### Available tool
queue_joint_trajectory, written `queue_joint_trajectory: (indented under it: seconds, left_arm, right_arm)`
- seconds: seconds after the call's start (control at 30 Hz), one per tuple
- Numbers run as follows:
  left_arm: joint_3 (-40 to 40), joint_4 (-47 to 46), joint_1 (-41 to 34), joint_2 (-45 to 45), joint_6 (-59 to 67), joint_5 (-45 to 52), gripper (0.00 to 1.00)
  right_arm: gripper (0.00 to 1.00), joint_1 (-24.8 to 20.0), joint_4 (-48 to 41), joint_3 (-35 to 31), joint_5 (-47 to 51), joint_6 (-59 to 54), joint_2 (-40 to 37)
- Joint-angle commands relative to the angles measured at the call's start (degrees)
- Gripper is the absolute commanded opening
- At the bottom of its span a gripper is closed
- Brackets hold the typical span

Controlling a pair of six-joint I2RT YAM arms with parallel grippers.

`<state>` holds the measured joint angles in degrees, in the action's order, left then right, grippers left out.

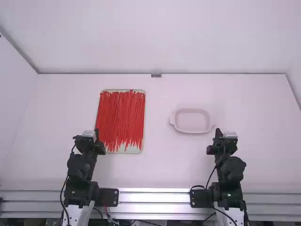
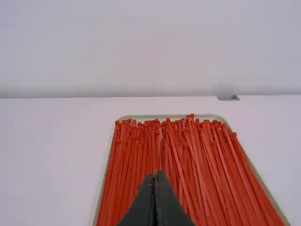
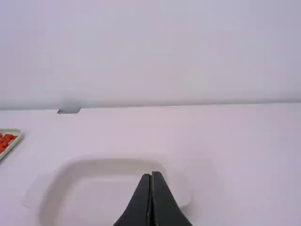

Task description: Fasten the cable tie

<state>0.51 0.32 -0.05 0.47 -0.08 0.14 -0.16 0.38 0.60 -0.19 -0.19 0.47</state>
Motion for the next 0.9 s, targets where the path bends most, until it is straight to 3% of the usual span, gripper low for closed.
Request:
queue_joint_trajectory:
  seconds: [0.0, 0.37, 0.87]
  left_arm:
    - [0.02, 0.02, 0.02, 0.00, 0.04, 0.02, 0.00]
    - [3.12, -1.50, -0.20, 2.36, 0.11, 0.57, 0.05]
    - [13.20, -8.22, -1.26, 13.43, -1.22, 3.61, 0.26]
  right_arm:
    - [0.00, 0.00, 0.04, 0.00, 0.00, -0.09, 0.00]
    - [0.05, 0.15, -0.77, 2.92, -1.02, 0.02, 2.92]
    - [0.26, 4.85, -7.34, 15.52, 0.64, 1.61, 18.62]
